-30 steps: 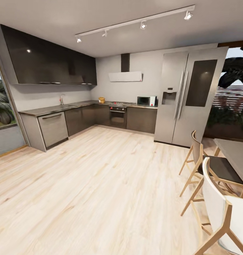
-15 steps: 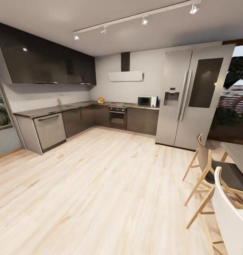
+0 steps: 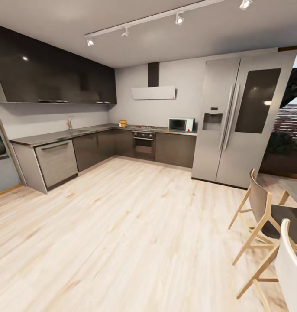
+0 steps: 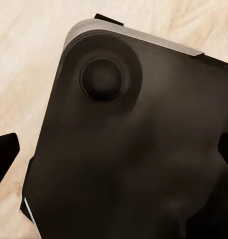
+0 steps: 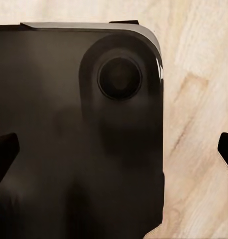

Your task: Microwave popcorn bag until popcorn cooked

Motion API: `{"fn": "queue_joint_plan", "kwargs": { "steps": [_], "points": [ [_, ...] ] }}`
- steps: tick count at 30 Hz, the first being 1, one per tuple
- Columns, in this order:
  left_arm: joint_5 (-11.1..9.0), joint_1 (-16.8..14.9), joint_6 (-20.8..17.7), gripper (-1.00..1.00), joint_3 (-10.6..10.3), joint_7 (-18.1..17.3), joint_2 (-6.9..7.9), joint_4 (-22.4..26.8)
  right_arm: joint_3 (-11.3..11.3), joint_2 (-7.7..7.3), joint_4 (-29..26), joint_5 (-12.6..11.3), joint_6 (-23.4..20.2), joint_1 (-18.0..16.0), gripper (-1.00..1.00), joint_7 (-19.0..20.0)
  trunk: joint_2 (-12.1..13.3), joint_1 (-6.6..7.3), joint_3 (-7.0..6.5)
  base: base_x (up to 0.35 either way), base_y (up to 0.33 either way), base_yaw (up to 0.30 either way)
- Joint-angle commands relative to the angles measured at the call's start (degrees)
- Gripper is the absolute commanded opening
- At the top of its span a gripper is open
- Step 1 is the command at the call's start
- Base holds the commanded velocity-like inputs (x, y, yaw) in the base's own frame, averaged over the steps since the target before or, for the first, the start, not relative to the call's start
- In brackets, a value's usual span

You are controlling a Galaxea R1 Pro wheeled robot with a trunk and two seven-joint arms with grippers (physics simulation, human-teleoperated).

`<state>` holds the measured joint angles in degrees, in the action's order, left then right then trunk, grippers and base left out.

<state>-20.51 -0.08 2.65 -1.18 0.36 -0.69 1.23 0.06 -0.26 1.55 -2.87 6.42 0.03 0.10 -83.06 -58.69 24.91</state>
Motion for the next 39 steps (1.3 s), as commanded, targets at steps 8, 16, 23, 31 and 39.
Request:
{"fn": "queue_joint_plan", "kwargs": {
  "steps": [8, 16, 23, 31, 39],
  "points": [
    [-0.32, -0.01, 0.55, 1.0, 0.0, 0.08, -0.01, 0.0, 0.07, 0.0, 0.12, -0.3, 0.35, -0.06, 1.0, 0.06, -0.02, -0.04, 0.04, 0.326, 0.0, 0.0],
    [-0.32, -0.01, 0.61, 1.0, 0.03, 0.08, -0.01, 0.0, 0.11, 0.0, 0.12, -0.3, 0.35, -0.03, 1.0, 0.04, -0.02, -0.04, 0.04, 0.326, 0.0, 0.0],
    [-0.32, -0.01, 0.61, 1.0, 0.03, 0.11, -0.01, 0.0, 0.11, 0.02, 0.12, -0.3, 0.37, -0.04, 1.0, -0.02, -0.02, -0.04, 0.04, 0.326, 0.0, 0.0],
    [-0.32, -0.01, 0.69, 1.0, 0.03, 0.15, -0.01, -0.04, 0.06, 0.03, 0.12, -0.3, 0.43, -0.05, 1.0, -0.02, -0.02, -0.04, 0.04, 0.326, 0.0, 0.0],
    [-0.32, -0.01, 0.65, 1.0, 0.03, 0.13, -0.01, -0.03, 0.11, 0.04, 0.12, -0.3, 0.43, -0.04, 1.0, 0.0, -0.02, -0.04, 0.04, 0.326, 0.0, 0.0]
  ]
}}
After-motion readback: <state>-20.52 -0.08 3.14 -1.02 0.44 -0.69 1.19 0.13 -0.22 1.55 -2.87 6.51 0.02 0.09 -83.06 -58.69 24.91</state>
